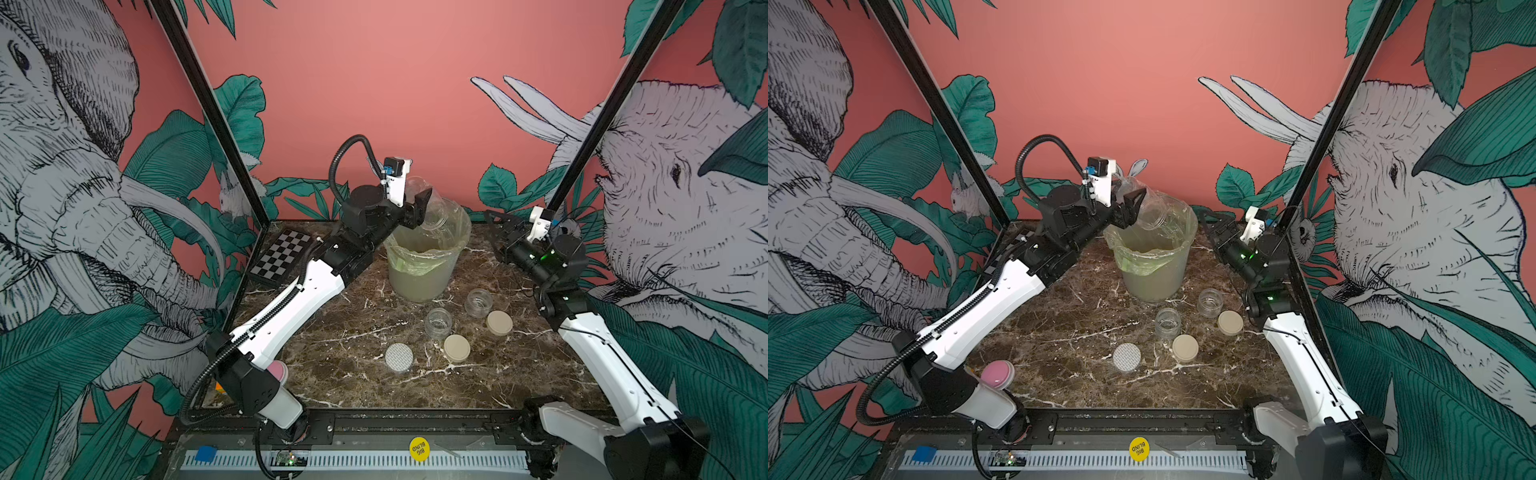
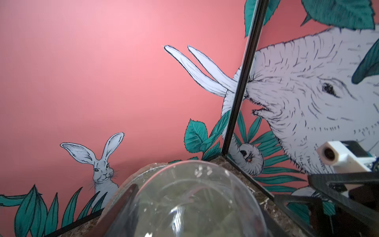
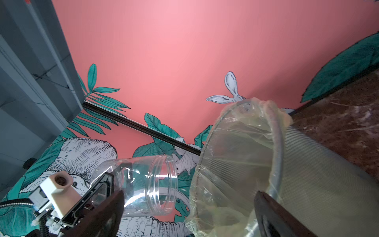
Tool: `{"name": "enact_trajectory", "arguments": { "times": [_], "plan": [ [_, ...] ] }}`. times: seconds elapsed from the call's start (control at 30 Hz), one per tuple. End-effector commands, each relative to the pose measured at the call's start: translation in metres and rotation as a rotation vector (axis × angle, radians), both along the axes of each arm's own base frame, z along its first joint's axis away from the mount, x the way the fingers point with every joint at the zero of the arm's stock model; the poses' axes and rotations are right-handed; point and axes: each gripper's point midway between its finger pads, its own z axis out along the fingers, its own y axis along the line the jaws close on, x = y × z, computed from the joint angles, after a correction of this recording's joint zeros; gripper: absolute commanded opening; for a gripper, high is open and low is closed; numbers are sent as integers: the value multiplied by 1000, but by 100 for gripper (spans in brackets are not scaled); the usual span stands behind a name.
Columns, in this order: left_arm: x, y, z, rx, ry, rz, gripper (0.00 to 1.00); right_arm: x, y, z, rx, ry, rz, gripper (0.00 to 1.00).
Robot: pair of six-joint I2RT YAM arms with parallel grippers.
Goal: Empty moldy rice from jars
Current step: Pour the moldy rice from the jar into the trash bin, then place the jar at the center of the board.
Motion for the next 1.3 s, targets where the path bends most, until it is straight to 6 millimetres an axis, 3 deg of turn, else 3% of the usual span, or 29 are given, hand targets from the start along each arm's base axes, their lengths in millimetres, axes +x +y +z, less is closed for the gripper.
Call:
{"name": "enact_trajectory", "arguments": {
  "times": [0.0, 0.2, 0.57, 0.93, 1.27],
  "plan": [
    [-5, 17, 27, -248, -22, 28, 34, -3, 6, 30, 128, -90, -24, 98],
    [-11, 42, 20, -432, -32, 76, 35, -5, 41, 38, 232, -108, 51, 98],
    [-11, 55, 30, -580, -36, 92, 35, -14, 77, 39, 222, -72, 105, 98],
    [-2, 57, 33, -731, -14, 66, 36, -8, 105, 58, 307, -122, 159, 98],
    [9, 46, 32, -753, 2, 47, 36, -7, 110, 87, 388, -217, 157, 98]
  ]
}}
